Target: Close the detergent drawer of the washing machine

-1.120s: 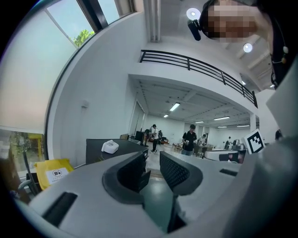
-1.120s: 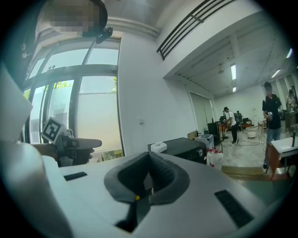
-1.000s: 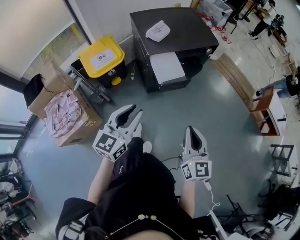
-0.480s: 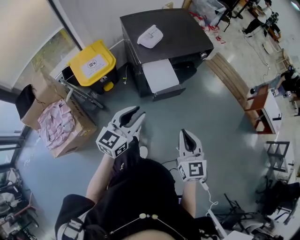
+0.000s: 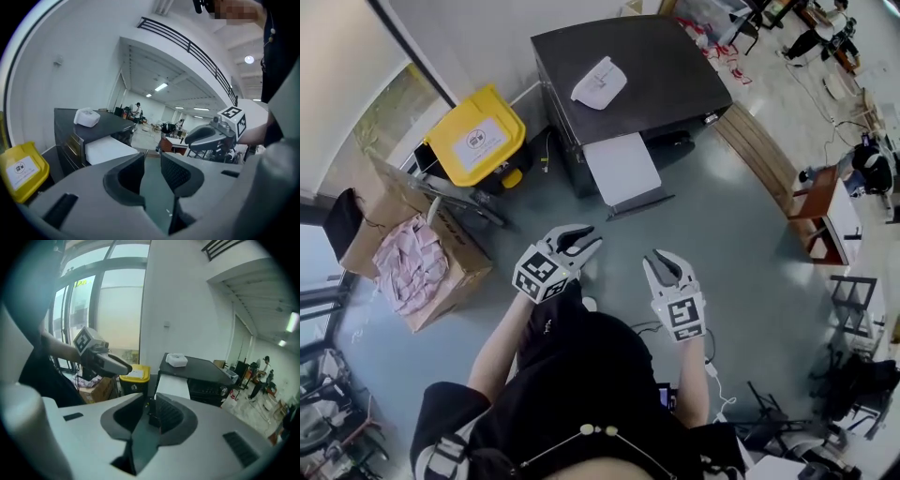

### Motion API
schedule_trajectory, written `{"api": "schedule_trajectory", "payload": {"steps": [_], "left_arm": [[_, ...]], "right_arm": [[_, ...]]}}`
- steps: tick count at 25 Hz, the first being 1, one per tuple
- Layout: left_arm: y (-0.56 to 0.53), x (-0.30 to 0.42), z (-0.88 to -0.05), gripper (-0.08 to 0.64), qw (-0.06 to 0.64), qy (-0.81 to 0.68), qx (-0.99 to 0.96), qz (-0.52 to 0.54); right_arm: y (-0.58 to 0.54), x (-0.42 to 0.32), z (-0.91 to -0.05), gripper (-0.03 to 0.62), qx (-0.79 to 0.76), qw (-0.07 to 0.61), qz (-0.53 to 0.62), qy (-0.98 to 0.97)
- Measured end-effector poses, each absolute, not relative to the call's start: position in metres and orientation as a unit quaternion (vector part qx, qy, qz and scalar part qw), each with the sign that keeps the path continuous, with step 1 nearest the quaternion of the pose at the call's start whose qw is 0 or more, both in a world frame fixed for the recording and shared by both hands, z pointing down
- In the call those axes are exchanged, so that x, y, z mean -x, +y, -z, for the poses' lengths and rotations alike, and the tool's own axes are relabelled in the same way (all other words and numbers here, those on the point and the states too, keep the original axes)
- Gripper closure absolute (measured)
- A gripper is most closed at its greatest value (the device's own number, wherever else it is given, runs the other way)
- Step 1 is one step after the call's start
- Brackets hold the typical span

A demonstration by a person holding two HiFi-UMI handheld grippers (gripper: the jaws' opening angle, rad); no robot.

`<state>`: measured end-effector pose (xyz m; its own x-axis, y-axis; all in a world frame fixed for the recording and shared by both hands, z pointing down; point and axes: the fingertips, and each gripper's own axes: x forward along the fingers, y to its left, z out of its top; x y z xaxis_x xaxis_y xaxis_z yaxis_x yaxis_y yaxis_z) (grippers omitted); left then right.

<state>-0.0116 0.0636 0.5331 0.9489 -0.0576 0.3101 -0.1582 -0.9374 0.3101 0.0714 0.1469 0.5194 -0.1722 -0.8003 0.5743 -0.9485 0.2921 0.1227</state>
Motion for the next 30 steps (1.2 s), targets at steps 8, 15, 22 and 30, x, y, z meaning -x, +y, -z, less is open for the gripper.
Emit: {"api": "schedule_trajectory", "payload": {"steps": [8,15,22,30], "left_arm": [[0.043,-0.020,-0.582,0.448,0.163,0.018,-0.963,-0.214],[0.039,-0.046,-0.612,0.448,0.158,0.031,-0.953,-0.255],[0.044,-0.058,-0.651,0.448,0.147,0.034,-0.938,-0.314],[0.039,-0.063,-0.672,0.448,0.151,-0.001,-0.926,-0.347]], "right_arm": [[0.095,-0.111,-0.584,0.472,-0.451,0.480,-0.090,-0.747],[0.067,-0.132,-0.625,0.468,-0.342,0.585,-0.025,-0.735],[0.049,-0.139,-0.664,0.482,-0.210,0.646,0.036,-0.733],[0.050,-0.144,-0.690,0.528,-0.111,0.675,0.085,-0.724]]}}
